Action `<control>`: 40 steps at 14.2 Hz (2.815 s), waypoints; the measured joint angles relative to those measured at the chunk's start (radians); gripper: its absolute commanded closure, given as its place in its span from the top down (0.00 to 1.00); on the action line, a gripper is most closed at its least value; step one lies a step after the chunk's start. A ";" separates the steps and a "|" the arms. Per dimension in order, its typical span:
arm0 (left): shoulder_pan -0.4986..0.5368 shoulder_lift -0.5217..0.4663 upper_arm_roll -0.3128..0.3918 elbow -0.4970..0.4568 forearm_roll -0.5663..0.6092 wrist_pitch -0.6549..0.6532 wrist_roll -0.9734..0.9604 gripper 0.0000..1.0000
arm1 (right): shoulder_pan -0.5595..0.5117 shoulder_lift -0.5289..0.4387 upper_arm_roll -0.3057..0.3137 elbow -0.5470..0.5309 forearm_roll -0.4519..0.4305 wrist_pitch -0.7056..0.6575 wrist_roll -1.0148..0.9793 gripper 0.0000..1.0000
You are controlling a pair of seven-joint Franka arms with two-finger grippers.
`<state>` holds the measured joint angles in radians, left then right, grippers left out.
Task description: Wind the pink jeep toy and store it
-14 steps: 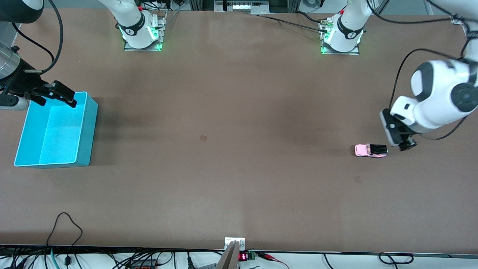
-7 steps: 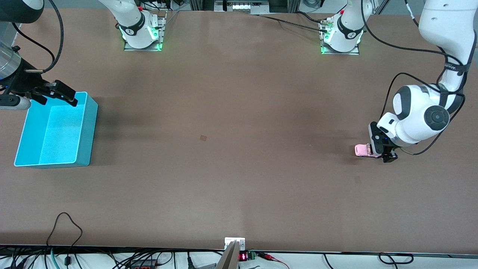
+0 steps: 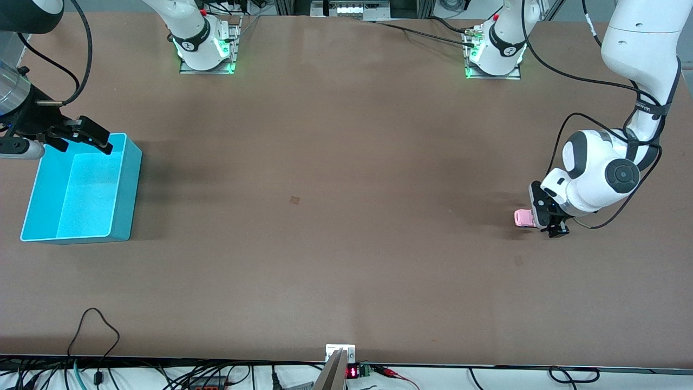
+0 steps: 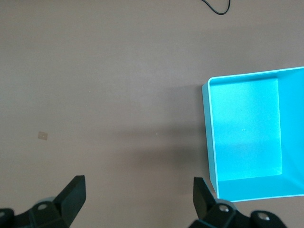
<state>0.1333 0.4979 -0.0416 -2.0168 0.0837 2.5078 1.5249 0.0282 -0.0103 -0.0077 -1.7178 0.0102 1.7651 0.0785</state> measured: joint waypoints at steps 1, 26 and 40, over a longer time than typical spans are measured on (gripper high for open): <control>0.000 0.000 0.000 0.000 0.000 0.000 0.000 0.29 | 0.000 0.000 0.000 0.000 0.000 0.000 0.000 1.00; 0.273 0.074 0.006 0.131 0.000 -0.053 0.310 0.14 | 0.000 -0.002 0.000 0.000 0.000 0.000 0.000 1.00; 0.331 0.107 0.006 0.185 0.000 -0.071 0.413 1.00 | 0.000 -0.002 0.000 0.000 0.000 0.000 0.000 1.00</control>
<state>0.4646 0.6047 -0.0353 -1.8313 0.0837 2.4369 1.9376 0.0282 -0.0119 -0.0076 -1.7178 0.0102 1.7650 0.0785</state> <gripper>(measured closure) 0.485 0.000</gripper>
